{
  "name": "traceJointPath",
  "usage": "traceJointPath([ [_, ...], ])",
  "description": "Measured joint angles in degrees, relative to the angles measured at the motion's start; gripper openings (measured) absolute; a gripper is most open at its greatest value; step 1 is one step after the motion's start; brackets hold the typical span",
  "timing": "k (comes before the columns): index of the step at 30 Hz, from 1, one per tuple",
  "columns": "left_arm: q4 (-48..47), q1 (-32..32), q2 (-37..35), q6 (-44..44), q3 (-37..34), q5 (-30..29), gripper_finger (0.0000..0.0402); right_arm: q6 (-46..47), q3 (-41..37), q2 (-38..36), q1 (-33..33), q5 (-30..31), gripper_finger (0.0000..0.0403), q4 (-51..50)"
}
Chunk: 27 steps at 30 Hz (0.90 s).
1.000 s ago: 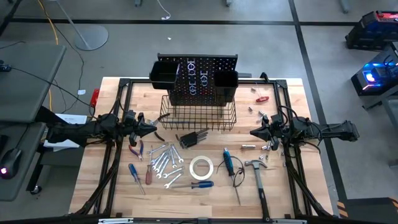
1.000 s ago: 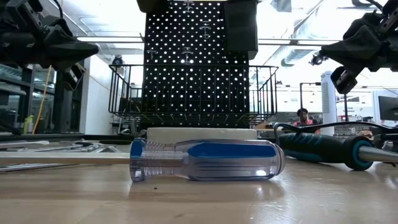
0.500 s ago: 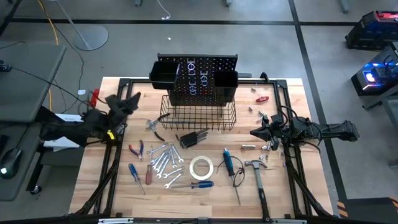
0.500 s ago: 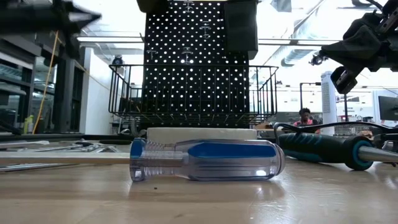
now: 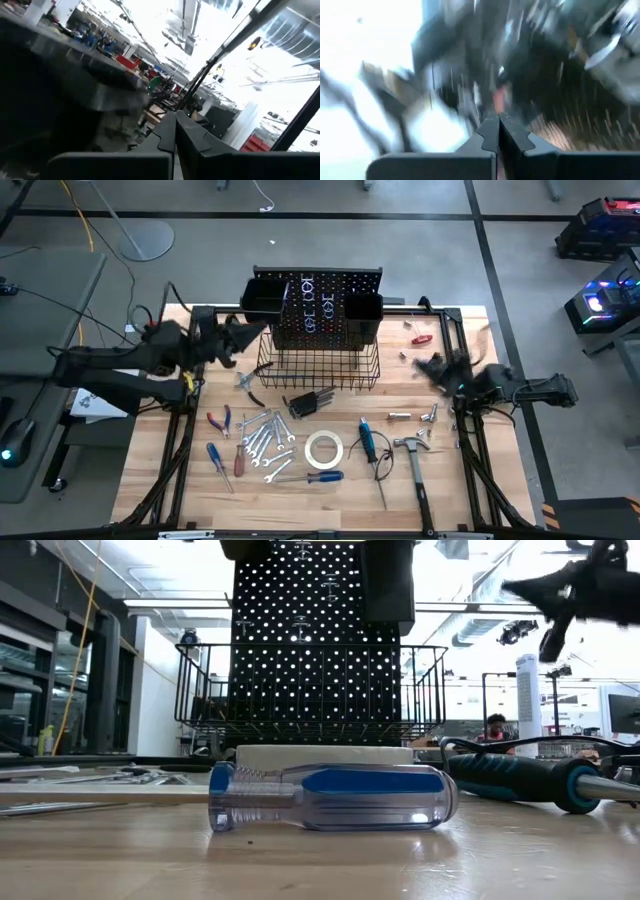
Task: Hang tools onto peg board
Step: Put the red transparent screwdriver in the right black bin on the pegboard
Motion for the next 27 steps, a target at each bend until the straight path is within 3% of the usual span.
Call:
traceJointPath([
  [2,-3.4,0.0,0.3,2.3,5.3,-0.4,0.0,-0.1,0.0,0.0,0.0,5.8,0.0,8.3],
  [4,-5.4,0.0,0.0,7.0,10.3,-0.9,0.0,-5.2,0.0,0.0,0.0,6.2,0.0,14.3],
  [8,-11.8,-0.2,-2.0,15.8,18.3,-3.9,0.0,-6.7,0.0,0.0,0.0,-1.9,0.0,16.0],
  [13,-26.6,-1.3,-4.1,17.4,24.4,-6.9,0.0,-1.0,0.3,1.8,0.0,-8.4,0.0,15.2],
  [16,-38.7,-1.7,-5.8,10.6,26.2,-1.4,0.0,-2.1,1.9,4.2,0.0,-8.5,0.0,15.3],
  [22,-75.1,-3.1,-8.4,-16.1,25.0,9.1,0.0,-6.9,8.1,13.1,-0.2,-3.1,0.0,15.5],
  [27,-86.1,-4.7,-9.2,-19.5,17.9,15.3,0.0,-5.3,16.3,27.5,-0.5,-3.4,0.0,14.3],
])
